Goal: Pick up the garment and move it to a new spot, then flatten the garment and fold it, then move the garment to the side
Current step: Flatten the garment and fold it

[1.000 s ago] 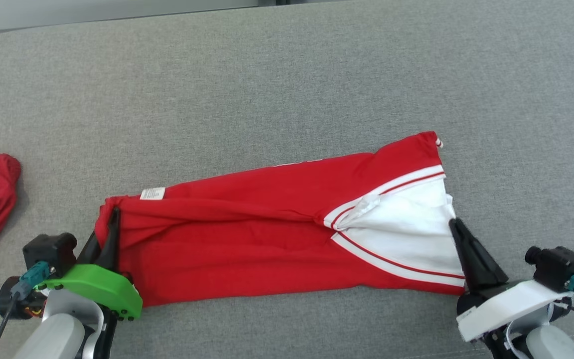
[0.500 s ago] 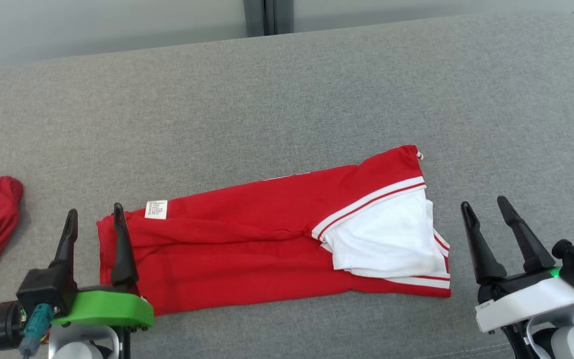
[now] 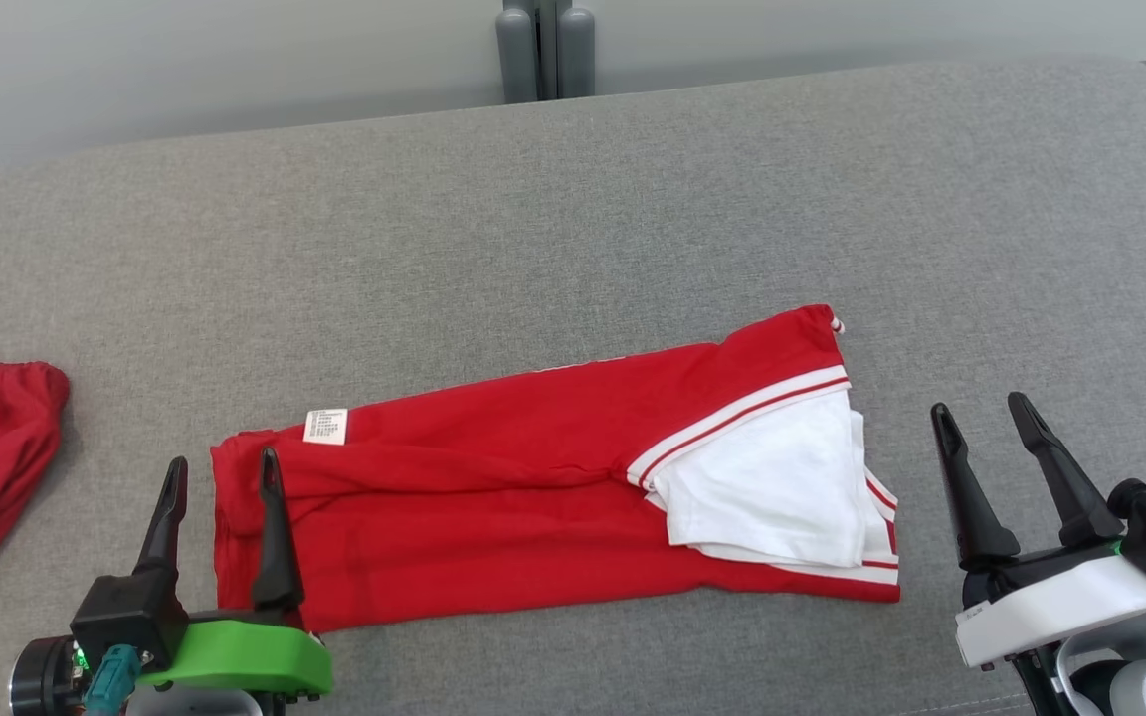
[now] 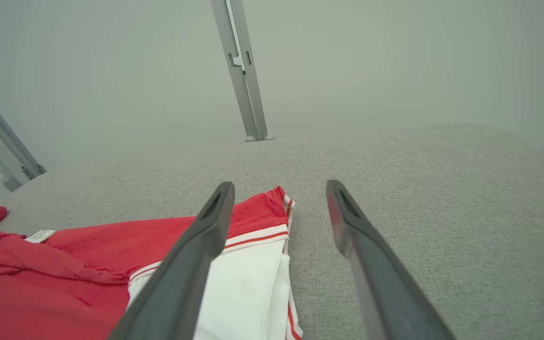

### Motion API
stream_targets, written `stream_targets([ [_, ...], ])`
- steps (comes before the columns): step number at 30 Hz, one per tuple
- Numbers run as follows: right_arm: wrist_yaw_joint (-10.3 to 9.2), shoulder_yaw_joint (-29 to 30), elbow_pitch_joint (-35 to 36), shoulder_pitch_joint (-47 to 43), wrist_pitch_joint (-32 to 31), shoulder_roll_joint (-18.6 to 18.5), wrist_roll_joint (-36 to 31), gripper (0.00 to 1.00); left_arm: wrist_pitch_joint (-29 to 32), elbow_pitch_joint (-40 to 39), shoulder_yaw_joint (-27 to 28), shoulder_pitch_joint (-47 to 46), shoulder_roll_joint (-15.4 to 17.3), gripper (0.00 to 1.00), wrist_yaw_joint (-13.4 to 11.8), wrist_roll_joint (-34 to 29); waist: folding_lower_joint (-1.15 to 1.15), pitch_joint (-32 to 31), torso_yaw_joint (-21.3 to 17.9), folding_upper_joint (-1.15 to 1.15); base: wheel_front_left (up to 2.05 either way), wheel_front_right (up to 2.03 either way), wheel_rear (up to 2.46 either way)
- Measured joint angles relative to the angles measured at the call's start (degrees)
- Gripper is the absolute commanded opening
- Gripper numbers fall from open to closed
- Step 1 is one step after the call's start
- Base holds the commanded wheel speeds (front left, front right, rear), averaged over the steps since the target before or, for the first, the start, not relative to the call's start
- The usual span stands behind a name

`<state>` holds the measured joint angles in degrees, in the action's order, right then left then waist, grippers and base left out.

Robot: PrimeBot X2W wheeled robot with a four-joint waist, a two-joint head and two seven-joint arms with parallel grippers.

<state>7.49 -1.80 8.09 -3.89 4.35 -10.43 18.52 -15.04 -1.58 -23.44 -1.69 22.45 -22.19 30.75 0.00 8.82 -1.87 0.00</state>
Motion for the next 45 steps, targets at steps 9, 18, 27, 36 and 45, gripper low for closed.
stream_targets([
  [9,0.00,0.34,-2.52,0.32,-1.60,-1.77,0.05,1.00,0.00,-0.11,-0.23,-2.11,-0.46,1.00,1.02,-1.24,0.00,2.19,1.12,0.00,0.00,0.00,0.00],
  [18,0.00,-4.09,-15.38,7.49,-0.58,-3.60,2.46,1.00,0.00,-0.32,-0.53,-8.61,-3.34,1.00,3.09,-3.68,0.00,8.29,4.04,0.00,0.00,0.00,0.00],
  [27,-0.02,-8.83,-25.04,11.67,2.85,-5.30,6.62,0.19,0.00,0.84,1.58,-9.56,-5.13,1.00,4.37,-5.83,0.00,11.37,7.27,0.00,0.00,0.00,0.00],
  [36,0.07,-7.15,-24.84,10.35,5.71,-8.58,11.59,0.00,0.00,0.70,3.87,-8.18,-5.42,1.00,5.08,-7.14,0.00,9.69,5.46,0.00,0.00,0.00,0.00],
  [45,0.04,0.13,-22.98,6.17,2.93,-14.19,13.04,0.00,0.00,0.98,4.33,-7.50,-5.92,1.00,6.00,-7.65,0.00,6.85,3.91,0.00,0.00,0.00,0.00],
])
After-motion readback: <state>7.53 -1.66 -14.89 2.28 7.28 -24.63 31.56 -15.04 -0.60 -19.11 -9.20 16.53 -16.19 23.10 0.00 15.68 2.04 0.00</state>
